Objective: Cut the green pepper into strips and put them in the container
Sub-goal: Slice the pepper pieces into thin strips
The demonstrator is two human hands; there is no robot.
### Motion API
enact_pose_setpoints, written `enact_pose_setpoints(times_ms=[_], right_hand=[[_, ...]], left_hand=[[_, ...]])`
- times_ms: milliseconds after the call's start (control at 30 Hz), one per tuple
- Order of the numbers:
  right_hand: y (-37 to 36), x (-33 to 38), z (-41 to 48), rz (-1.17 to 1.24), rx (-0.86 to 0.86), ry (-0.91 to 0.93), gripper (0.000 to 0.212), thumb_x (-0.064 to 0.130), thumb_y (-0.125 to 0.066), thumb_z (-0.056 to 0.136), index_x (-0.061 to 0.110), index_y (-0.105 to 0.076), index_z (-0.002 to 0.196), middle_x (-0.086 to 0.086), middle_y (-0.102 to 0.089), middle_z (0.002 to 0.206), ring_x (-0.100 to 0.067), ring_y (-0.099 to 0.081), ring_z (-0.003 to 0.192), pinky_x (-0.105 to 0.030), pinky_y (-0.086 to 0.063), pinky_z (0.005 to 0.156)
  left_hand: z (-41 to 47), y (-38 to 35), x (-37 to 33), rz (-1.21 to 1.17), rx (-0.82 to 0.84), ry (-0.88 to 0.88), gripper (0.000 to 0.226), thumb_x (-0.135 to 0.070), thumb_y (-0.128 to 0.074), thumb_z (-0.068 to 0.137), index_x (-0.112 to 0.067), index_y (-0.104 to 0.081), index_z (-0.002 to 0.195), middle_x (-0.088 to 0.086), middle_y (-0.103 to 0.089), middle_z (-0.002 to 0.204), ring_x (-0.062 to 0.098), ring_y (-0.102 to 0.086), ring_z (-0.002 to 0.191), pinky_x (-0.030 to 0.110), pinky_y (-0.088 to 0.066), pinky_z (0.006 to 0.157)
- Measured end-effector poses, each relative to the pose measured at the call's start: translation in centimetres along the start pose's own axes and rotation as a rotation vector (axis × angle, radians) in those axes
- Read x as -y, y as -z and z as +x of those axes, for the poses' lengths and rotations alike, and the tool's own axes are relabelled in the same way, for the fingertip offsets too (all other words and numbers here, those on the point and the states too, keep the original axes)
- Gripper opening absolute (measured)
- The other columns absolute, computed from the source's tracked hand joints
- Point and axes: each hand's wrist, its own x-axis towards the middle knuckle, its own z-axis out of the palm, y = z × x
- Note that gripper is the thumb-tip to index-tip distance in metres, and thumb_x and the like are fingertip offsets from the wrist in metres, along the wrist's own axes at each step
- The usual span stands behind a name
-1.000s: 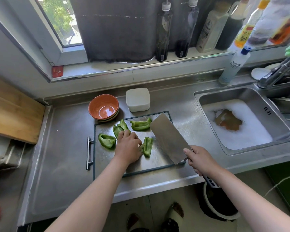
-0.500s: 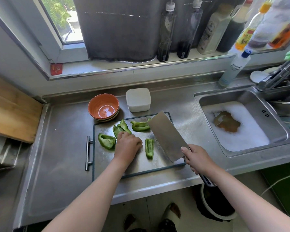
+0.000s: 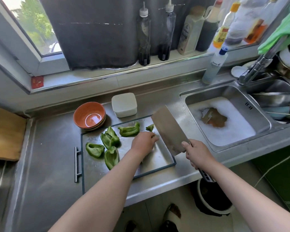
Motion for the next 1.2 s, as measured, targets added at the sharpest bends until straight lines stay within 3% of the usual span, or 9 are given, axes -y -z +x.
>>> enact_pose_setpoints(times_ms=[100, 167, 267, 367, 533, 667, 833, 1000, 1200], right_hand=[[0.4, -0.8, 0.2, 0.006, 0.004, -0.008, 0.036, 0.030, -0.047, 0.103, 0.017, -0.045, 0.070, 0.006, -0.044, 0.050, -0.016, -0.034, 0.036, -0.024, -0.030, 0.044], [0.3, -1.0, 0.2, -0.004, 0.012, -0.004, 0.034, 0.030, -0.046, 0.103, 0.016, -0.046, 0.071, 0.006, -0.044, 0.050, -0.016, -0.034, 0.036, -0.023, -0.030, 0.044], [-0.2, -0.9, 0.2, -0.008, 0.028, 0.000, 0.033, 0.030, -0.045, 0.103, 0.013, -0.052, 0.076, 0.007, -0.044, 0.049, -0.015, -0.036, 0.035, -0.023, -0.032, 0.044], [-0.9, -0.5, 0.0, -0.013, 0.060, 0.002, 0.033, 0.030, -0.045, 0.103, 0.012, -0.054, 0.077, 0.005, -0.044, 0.051, -0.014, -0.035, 0.035, -0.022, -0.032, 0.043], [-2.4, 0.2, -0.6, -0.064, 0.112, 0.021, 0.036, 0.029, -0.047, 0.103, 0.018, -0.044, 0.069, 0.010, -0.042, 0.046, -0.011, -0.033, 0.033, -0.022, -0.030, 0.043], [-3.7, 0.2, -1.5, -0.092, 0.132, 0.034, 0.036, 0.029, -0.047, 0.103, 0.019, -0.046, 0.068, 0.008, -0.043, 0.048, -0.012, -0.034, 0.034, -0.023, -0.031, 0.044], [-4.7, -0.6, -2.2, -0.184, 0.105, 0.050, 0.033, 0.031, -0.048, 0.101, 0.017, -0.046, 0.071, 0.007, -0.046, 0.050, -0.011, -0.036, 0.037, -0.024, -0.033, 0.048], [-5.2, -0.8, -2.7, -0.264, 0.073, 0.039, 0.033, 0.034, -0.047, 0.101, 0.017, -0.048, 0.073, 0.000, -0.051, 0.062, -0.017, -0.041, 0.047, -0.027, -0.035, 0.054], [-5.3, -0.6, -3.5, -0.313, 0.055, 0.022, 0.034, 0.035, -0.045, 0.101, 0.014, -0.053, 0.076, 0.000, -0.057, 0.066, -0.019, -0.049, 0.053, -0.027, -0.039, 0.057]], left_hand=[[0.4, 0.2, 0.5, 0.090, -0.017, -0.015, 0.031, -0.021, -0.043, 0.104, -0.018, -0.067, 0.123, 0.009, -0.068, 0.117, 0.031, -0.061, 0.109, 0.039, -0.051, 0.087], [0.1, 0.6, 2.0, 0.079, -0.039, 0.020, 0.036, -0.010, -0.044, 0.100, -0.018, -0.063, 0.131, 0.007, -0.066, 0.124, 0.027, -0.061, 0.112, 0.033, -0.050, 0.090], [-1.2, 1.1, 4.5, 0.140, 0.089, -0.011, 0.057, 0.008, -0.044, 0.087, -0.022, -0.062, 0.133, 0.002, -0.058, 0.137, 0.020, -0.053, 0.125, 0.028, -0.044, 0.099], [-2.7, 1.1, 6.1, 0.198, 0.193, -0.093, 0.056, 0.000, -0.051, 0.084, -0.024, -0.062, 0.133, -0.002, -0.050, 0.144, 0.019, -0.038, 0.135, 0.030, -0.035, 0.111], [-4.8, -0.1, 7.1, 0.089, 0.019, 0.018, 0.034, -0.023, -0.076, 0.082, -0.024, -0.070, 0.116, -0.003, -0.049, 0.114, 0.019, -0.056, 0.103, 0.029, -0.046, 0.092], [-6.1, -0.9, 7.1, -0.180, -0.232, 0.232, 0.022, -0.023, -0.082, 0.077, -0.017, -0.068, 0.092, -0.006, -0.044, 0.095, 0.013, -0.050, 0.082, 0.020, -0.035, 0.071], [-7.6, -2.1, 6.7, -0.240, -0.318, 0.217, 0.014, -0.018, -0.071, 0.086, -0.013, -0.071, 0.099, -0.002, -0.052, 0.099, 0.011, -0.051, 0.083, 0.013, -0.031, 0.070], [-8.1, -2.4, 6.7, -0.292, -0.291, 0.225, 0.010, -0.013, -0.068, 0.085, -0.014, -0.075, 0.092, -0.003, -0.057, 0.098, 0.012, -0.058, 0.089, 0.013, -0.037, 0.077], [-7.8, -1.8, 5.8, -0.272, -0.323, 0.245, 0.008, -0.010, -0.068, 0.082, -0.016, -0.073, 0.084, -0.002, -0.058, 0.093, 0.012, -0.056, 0.086, 0.012, -0.033, 0.072]])
